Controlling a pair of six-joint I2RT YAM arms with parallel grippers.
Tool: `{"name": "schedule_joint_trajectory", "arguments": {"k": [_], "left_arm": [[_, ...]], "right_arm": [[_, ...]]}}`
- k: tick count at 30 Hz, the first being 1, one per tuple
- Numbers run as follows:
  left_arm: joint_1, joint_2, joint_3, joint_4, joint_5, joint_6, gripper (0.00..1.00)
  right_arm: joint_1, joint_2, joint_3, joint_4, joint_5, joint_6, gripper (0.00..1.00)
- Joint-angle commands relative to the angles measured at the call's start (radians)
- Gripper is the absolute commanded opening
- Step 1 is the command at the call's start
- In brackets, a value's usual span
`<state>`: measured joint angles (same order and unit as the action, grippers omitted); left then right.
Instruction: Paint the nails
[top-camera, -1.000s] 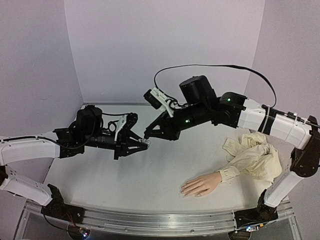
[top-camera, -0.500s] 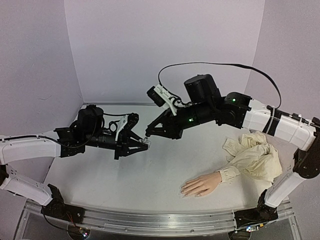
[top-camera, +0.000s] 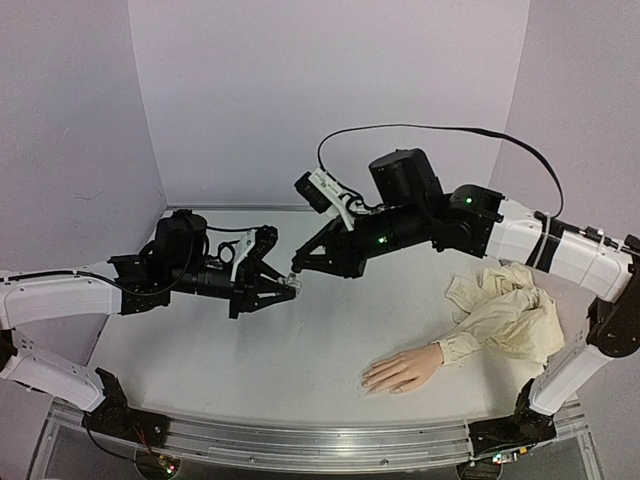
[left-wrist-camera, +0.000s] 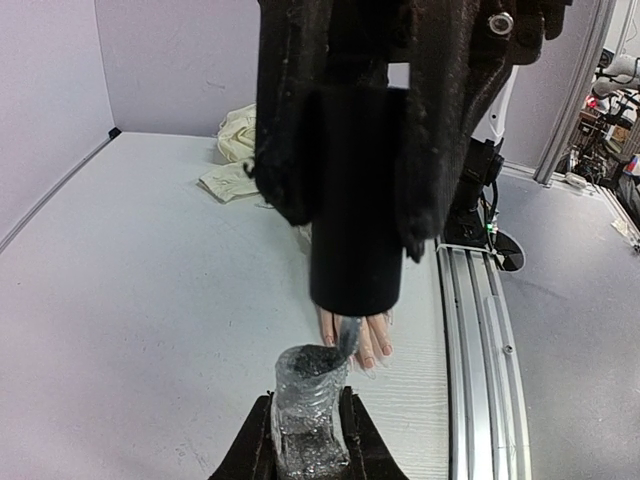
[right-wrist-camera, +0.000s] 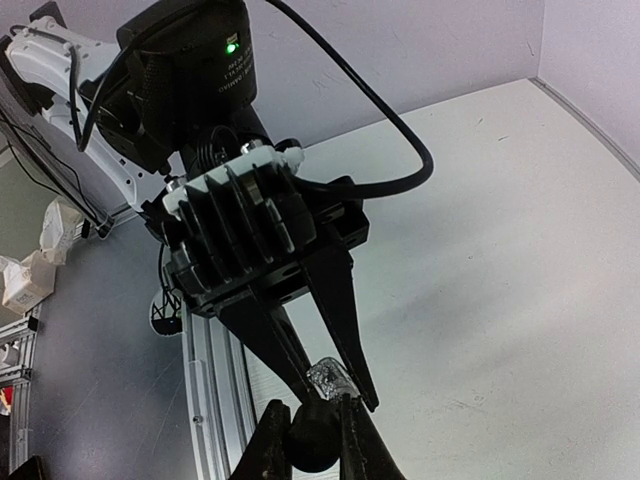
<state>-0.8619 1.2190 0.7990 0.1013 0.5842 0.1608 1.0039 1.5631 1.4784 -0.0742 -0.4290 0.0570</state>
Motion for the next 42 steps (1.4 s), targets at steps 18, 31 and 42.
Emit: {"name": "schedule_joint_trajectory", "arguments": {"k": [18, 31, 42], "left_arm": [[0.006, -0.006, 0.051, 0.021, -0.11, 0.002, 0.0], [0.007, -0.243, 0.104, -0.046, -0.34, -0.152, 0.0], [0.006, -0.251, 0.177, -0.193, -0.326, -0.112, 0.0]], "right_arm": [[-0.044, -0.24, -0.187, 0.121, 0.157, 0.187, 0.0], [-0.012, -0.373, -0.601, 0.036, 0.326, 0.476, 0.0], [0.136, -0.28, -0.696, 0.001, 0.427, 0.584, 0.0]]}}
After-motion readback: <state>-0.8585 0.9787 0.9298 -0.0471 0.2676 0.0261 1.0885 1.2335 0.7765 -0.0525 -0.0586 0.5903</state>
